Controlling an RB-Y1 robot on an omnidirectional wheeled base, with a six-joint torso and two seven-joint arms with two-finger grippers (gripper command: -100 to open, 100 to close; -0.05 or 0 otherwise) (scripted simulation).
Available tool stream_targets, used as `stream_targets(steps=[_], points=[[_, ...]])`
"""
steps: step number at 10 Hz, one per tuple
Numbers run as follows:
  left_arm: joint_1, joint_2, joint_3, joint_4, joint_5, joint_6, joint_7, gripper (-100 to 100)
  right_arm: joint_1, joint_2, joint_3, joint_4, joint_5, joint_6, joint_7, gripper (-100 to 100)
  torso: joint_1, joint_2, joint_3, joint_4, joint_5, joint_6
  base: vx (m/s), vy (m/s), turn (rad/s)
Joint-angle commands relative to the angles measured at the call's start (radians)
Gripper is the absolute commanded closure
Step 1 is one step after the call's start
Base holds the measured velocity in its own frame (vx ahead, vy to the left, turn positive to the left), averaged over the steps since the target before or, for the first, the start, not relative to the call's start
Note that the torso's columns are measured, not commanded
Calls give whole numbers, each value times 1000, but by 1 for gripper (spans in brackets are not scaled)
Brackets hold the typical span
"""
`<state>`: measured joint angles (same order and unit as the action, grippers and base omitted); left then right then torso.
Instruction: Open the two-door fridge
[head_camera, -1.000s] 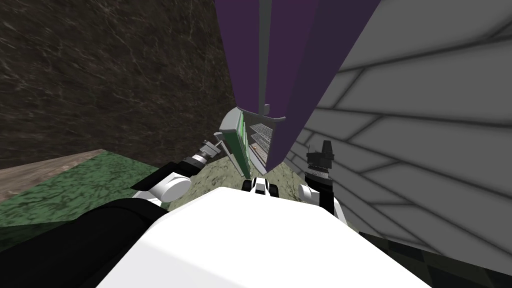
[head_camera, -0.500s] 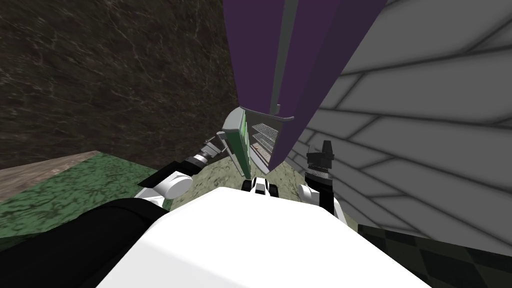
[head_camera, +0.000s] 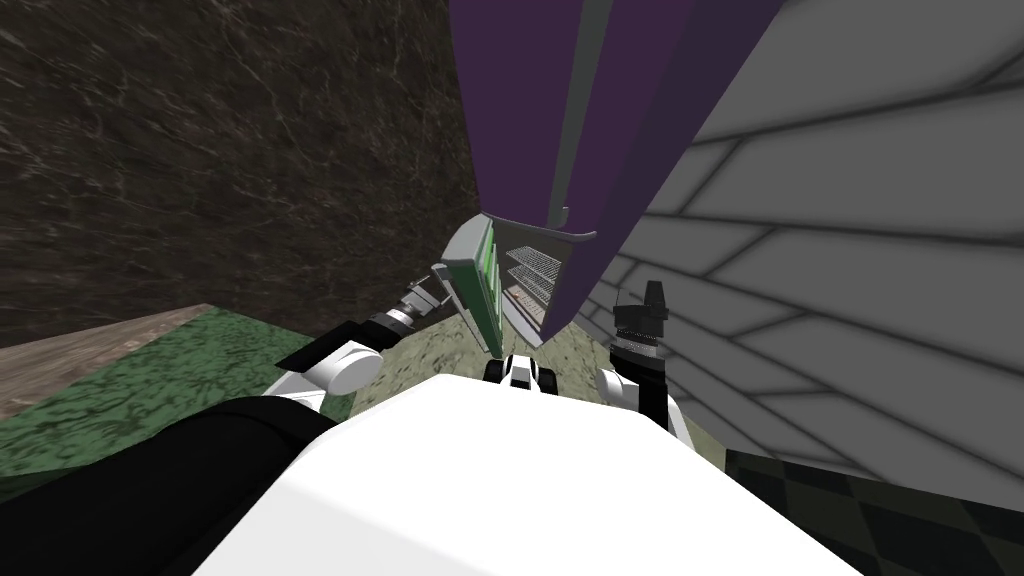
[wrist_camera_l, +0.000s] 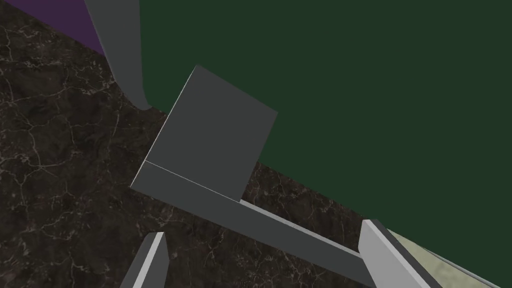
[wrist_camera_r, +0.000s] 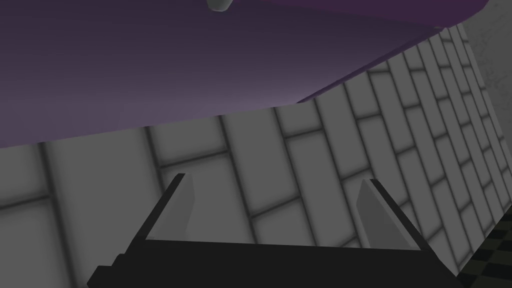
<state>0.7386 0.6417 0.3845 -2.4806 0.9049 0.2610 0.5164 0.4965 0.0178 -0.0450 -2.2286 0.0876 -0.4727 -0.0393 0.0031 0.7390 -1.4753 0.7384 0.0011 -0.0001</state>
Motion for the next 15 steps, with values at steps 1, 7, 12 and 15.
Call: stream_targets(steps=[1,7,12,15], points=[[18,12,6,-50,17,5,10,-100,0,0,0,0,0,0,0,0,-5,-1,-1,0,-2,0,-6,52,7],[30,17,12,-112,26,6,14,100,0,0,0,0,0,0,0,0,-3,-1,-1,0,-1,0,-2,9,0],[23,85,-11,-113,60,-24,8,100,0,-1,-1,0,0,0,0,0,8,0,0,0,3,0,-54,324,-114],[19,126,-26,-113,81,-42,4,100,0,0,0,0,0,0,0,0,-9,-3,-2,-1,-3,0,-45,334,-135]])
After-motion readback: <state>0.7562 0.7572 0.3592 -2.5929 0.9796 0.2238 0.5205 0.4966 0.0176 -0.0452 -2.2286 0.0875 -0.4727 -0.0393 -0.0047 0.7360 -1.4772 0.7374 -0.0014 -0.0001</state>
